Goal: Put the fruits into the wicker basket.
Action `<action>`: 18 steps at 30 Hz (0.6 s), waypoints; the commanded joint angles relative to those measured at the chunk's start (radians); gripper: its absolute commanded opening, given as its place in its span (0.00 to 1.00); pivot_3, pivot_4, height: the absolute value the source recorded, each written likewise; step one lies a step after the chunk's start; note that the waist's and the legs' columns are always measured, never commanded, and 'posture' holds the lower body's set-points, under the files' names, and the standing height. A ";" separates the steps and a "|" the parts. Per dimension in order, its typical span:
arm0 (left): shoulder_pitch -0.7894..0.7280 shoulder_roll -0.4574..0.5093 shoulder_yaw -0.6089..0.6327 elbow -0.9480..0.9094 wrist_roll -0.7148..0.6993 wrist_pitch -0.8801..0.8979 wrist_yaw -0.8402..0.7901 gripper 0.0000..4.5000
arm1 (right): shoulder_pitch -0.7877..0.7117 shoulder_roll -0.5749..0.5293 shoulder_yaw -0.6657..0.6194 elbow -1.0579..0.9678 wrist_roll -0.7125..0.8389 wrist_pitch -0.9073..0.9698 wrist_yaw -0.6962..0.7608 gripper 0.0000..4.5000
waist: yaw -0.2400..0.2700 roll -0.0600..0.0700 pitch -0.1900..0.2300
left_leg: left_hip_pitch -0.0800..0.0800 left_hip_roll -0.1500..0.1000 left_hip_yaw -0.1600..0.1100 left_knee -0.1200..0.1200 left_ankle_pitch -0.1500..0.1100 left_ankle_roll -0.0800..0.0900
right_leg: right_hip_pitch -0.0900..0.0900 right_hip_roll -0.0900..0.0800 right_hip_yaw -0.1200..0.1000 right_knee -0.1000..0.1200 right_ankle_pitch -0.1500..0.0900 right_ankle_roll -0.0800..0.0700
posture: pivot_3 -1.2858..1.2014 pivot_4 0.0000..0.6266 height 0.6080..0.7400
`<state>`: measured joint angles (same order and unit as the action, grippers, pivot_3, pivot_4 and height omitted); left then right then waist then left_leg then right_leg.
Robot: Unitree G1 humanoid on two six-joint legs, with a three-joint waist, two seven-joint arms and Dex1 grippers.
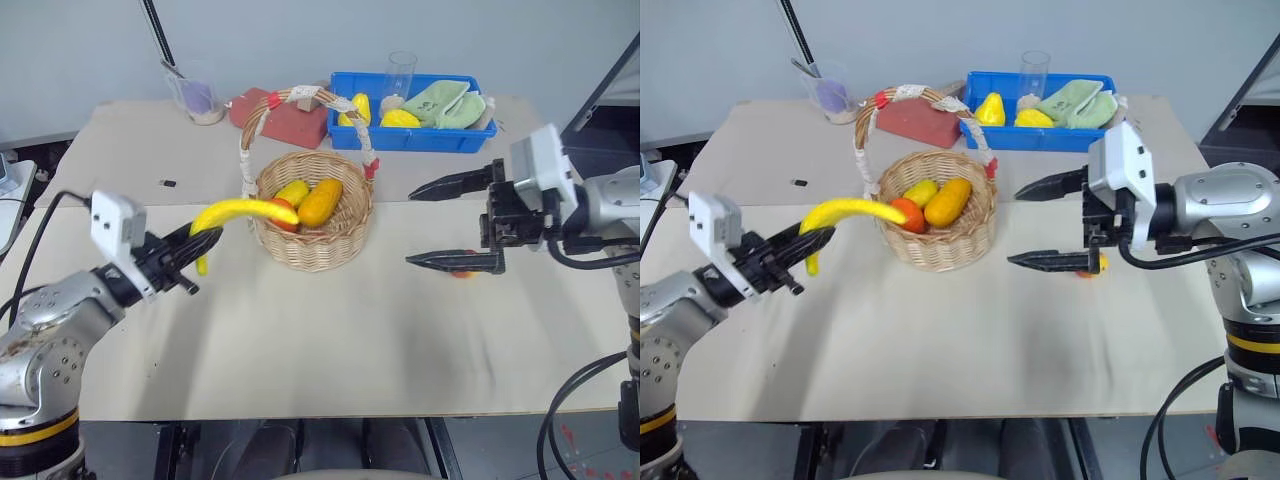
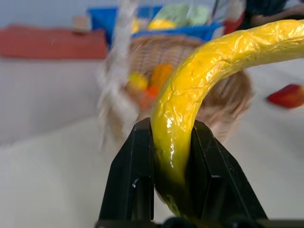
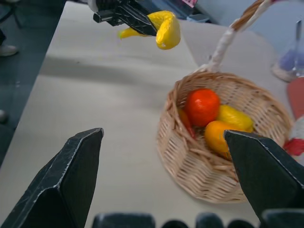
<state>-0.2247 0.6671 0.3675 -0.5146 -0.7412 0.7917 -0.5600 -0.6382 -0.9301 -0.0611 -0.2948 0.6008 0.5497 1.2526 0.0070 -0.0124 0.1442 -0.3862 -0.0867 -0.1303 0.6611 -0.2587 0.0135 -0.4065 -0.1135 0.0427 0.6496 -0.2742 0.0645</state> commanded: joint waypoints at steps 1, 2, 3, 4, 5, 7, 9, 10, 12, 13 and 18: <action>-0.147 -0.040 -0.115 0.010 0.098 -0.017 0.125 0.10 | -0.008 -0.016 -0.049 -0.022 0.016 0.017 -0.035 1.00 | 0.005 0.000 0.000 | 0.000 0.000 0.000 0.000 0.000 0.000 | 0.001 0.000 0.000 0.000 0.000 0.000 | 0.52 0.24 1.00; -0.183 -0.060 -0.139 0.025 0.117 -0.017 0.153 0.10 | -0.008 -0.017 -0.049 -0.022 0.015 0.017 -0.040 1.00 | 0.006 -0.001 0.000 | 0.000 -0.001 0.000 0.000 0.000 0.000 | 0.001 0.000 0.000 0.000 0.000 0.000 | 0.52 0.24 1.00; -0.217 -0.078 -0.179 0.038 0.146 -0.027 0.169 0.10 | -0.004 -0.019 -0.050 -0.023 0.015 0.018 -0.044 1.00 | 0.005 -0.001 0.000 | 0.000 -0.001 0.000 0.000 0.001 -0.001 | 0.001 0.000 0.000 0.000 0.000 0.000 | 0.52 0.24 1.00; -0.243 -0.103 -0.208 0.056 0.164 -0.032 0.187 0.10 | -0.001 -0.021 -0.050 -0.026 0.014 0.020 -0.049 1.00 | 0.005 -0.001 0.000 | 0.001 -0.001 0.000 0.000 0.001 -0.001 | 0.001 0.000 0.000 0.000 0.000 0.001 | 0.52 0.24 1.00; -0.261 -0.120 -0.227 0.069 0.178 -0.035 0.197 0.10 | 0.001 -0.022 -0.050 -0.028 0.014 0.022 -0.054 1.00 | 0.005 -0.001 0.000 | 0.001 -0.001 0.000 0.000 0.001 -0.002 | 0.002 0.000 0.000 0.000 0.000 0.001 | 0.52 0.24 1.00; -0.283 -0.140 -0.264 0.099 0.235 -0.068 0.215 0.10 | 0.002 -0.021 -0.053 -0.032 0.014 0.025 -0.067 1.00 | 0.001 -0.001 0.000 | 0.000 -0.001 0.000 0.000 0.003 -0.005 | 0.001 0.000 0.000 0.000 0.000 0.001 | 0.52 0.24 1.00; -0.311 -0.172 -0.309 0.151 0.290 -0.105 0.231 0.10 | 0.004 -0.024 -0.058 -0.035 0.008 0.032 -0.088 1.00 | 0.000 -0.001 0.000 | 0.000 -0.001 0.000 0.000 0.003 -0.005 | 0.000 0.000 0.000 0.000 0.000 0.001 | 0.52 0.24 1.00; -0.319 -0.184 -0.320 0.166 0.305 -0.116 0.234 0.10 | 0.005 -0.027 -0.058 -0.037 0.008 0.036 -0.095 1.00 | 0.001 -0.001 0.000 | 0.000 -0.001 0.000 0.000 0.003 -0.005 | 0.000 0.000 0.000 0.000 0.000 0.001 | 0.52 0.24 1.00; -0.335 -0.218 -0.334 0.191 0.307 -0.138 0.222 0.22 | 0.009 -0.032 -0.061 -0.037 0.007 0.048 -0.112 1.00 | 0.003 -0.001 0.000 | -0.001 -0.001 0.000 0.000 0.004 -0.006 | 0.000 0.000 0.000 0.000 0.000 0.001 | 0.52 0.24 1.00; -0.340 -0.230 -0.335 0.200 0.306 -0.144 0.216 0.34 | 0.011 -0.034 -0.061 -0.038 0.007 0.051 -0.117 1.00 | 0.004 -0.002 0.000 | -0.001 -0.001 0.000 0.000 0.004 -0.006 | 0.000 0.000 0.000 0.000 0.000 0.001 | 0.52 0.24 1.00; -0.337 -0.245 -0.344 0.210 0.331 -0.177 0.194 0.84 | 0.034 -0.044 -0.076 -0.042 0.002 0.058 -0.145 1.00 | 0.003 -0.002 0.000 | -0.001 -0.001 0.000 0.001 0.004 -0.007 | 0.000 0.000 0.000 -0.001 0.001 0.001 | 0.52 0.24 1.00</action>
<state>-0.5442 0.4218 0.0168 -0.2815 -0.4216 0.6505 -0.3559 -0.6056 -0.9539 -0.0915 -0.3123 0.6028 0.6046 1.1244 0.0102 -0.0141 0.1445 -0.3871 -0.0879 -0.1302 0.6619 -0.2545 0.0069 -0.4062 -0.1134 0.0426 0.6492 -0.2737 0.0655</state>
